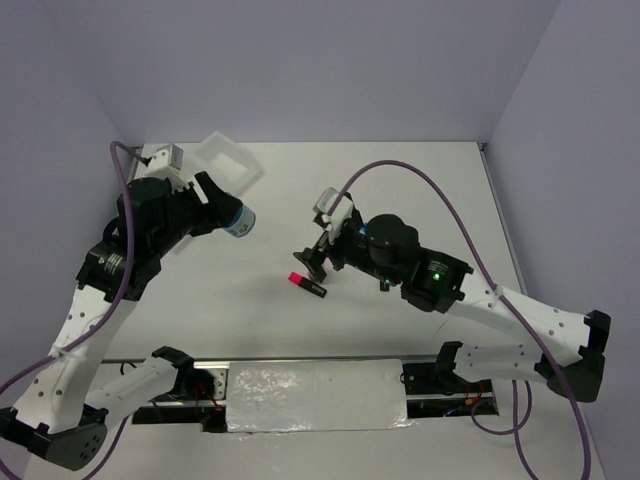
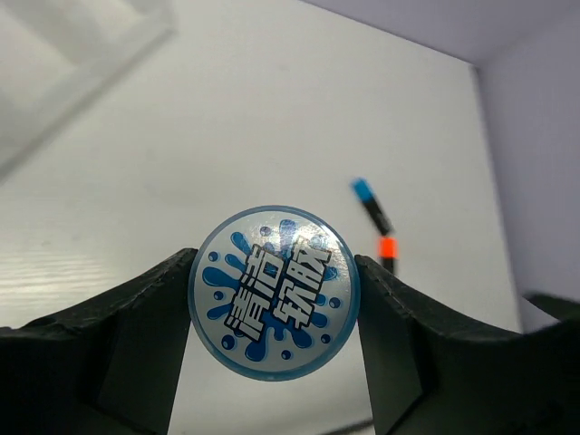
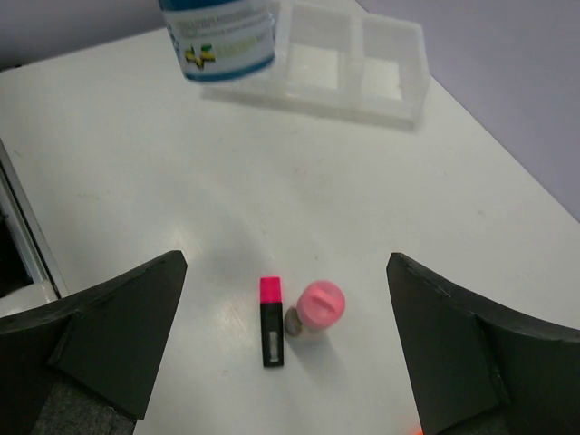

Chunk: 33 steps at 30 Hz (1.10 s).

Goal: Sort the stationery into containers
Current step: Place the stationery in the storage box.

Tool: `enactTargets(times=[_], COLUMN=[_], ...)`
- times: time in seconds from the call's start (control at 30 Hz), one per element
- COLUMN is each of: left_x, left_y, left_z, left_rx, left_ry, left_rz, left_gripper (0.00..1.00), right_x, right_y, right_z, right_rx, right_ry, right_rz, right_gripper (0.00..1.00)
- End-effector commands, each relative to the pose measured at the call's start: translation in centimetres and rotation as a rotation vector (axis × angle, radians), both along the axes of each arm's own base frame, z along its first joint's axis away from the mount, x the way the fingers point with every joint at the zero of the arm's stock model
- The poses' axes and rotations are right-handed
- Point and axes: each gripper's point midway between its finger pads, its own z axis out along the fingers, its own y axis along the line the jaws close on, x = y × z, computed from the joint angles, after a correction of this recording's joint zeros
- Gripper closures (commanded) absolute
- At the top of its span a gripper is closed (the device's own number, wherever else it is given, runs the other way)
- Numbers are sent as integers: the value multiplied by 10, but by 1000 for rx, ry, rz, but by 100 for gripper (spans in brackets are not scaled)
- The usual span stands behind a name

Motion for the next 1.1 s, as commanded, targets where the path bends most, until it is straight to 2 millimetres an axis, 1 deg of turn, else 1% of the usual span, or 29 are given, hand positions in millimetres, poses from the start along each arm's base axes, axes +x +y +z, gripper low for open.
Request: enactTargets(times=[0.0, 0.03, 0.07, 0.1, 0.13, 0.17, 0.2, 0.23, 0.27, 0.3, 0.33, 0.37, 0.4, 0.47, 0.5, 0.57, 0.6, 0.63, 0.67, 0.7, 0.77, 0.8, 0.83, 0.93, 0.97, 1.07], left_x=[26, 35, 40, 47, 59, 67, 83, 87, 93, 102, 106, 113, 118, 125, 133, 142, 144, 143, 144, 143, 150, 149, 151, 157, 162, 166], left_y=[55, 77, 87, 103, 112, 118, 132, 144, 151, 162, 170, 180, 185, 198, 201, 211, 214, 222, 226, 229, 232, 241, 246, 248, 248, 249], left_z=[-10, -19, -25, -31, -44, -49, -59, -65, -72, -83, -87, -99, -104, -112, -125, -135, -136, -134, -141, -143, -151, -154, -155, -165, -165, -175], left_rx=[173, 232, 265, 287, 307, 306, 303, 306, 313, 325, 334, 344, 335, 342, 347, 350, 354, 372, 377, 379, 365, 354, 342, 331, 323, 326], left_ry=[-5, 18, 32, 48, 82, 86, 91, 100, 115, 139, 143, 173, 183, 198, 227, 251, 251, 246, 261, 266, 269, 272, 258, 253, 238, 246], left_rz=[292, 421, 472, 542, 572, 588, 639, 702, 734, 778, 829, 859, 882, 934, 942, 975, 994, 1039, 1069, 1089, 1083, 1110, 1126, 1108, 1107, 1117], left_gripper=[100, 100, 100, 100, 100, 100, 100, 100, 100, 100, 100, 100, 100, 100, 100, 100, 100, 100, 100, 100, 100, 100, 100, 100, 100, 100], right_x=[2, 1, -3, -6, -11, -13, -15, -16, -17, -21, -25, -28, -32, -34, -35, -37, -39, -44, -47, -49, -53, -53, -54, -58, -62, -63], right_y=[-29, -33, -41, -43, -47, -48, -51, -57, -59, -60, -63, -64, -65, -67, -69, -72, -74, -72, -73, -73, -72, -73, -72, -72, -71, -72], right_z=[24, 23, 21, 20, 16, 14, 11, 9, 7, 7, 6, 5, 5, 3, 5, 10, 12, 14, 17, 19, 22, 23, 24, 29, 31, 32], right_rx=[142, 151, 163, 172, 178, 181, 180, 183, 188, 193, 204, 208, 214, 214, 223, 249, 265, 279, 293, 300, 303, 302, 301, 312, 313, 311], right_ry=[-36, -35, -35, -25, -20, -13, -10, -9, -2, 0, 0, 4, 4, 10, 9, 7, 4, 6, -1, 1, 1, 0, 1, -6, -7, -13], right_rz=[-89, -96, -100, -95, -85, -83, -80, -88, -92, -83, -72, -59, -42, -38, -38, -43, -37, -9, 5, 15, 33, 34, 42, 65, 83, 93], right_gripper=[0, 0, 0, 0, 0, 0, 0, 0, 0, 0, 0, 0, 0, 0, 0, 0, 0, 0, 0, 0, 0, 0, 0, 0, 0, 0])
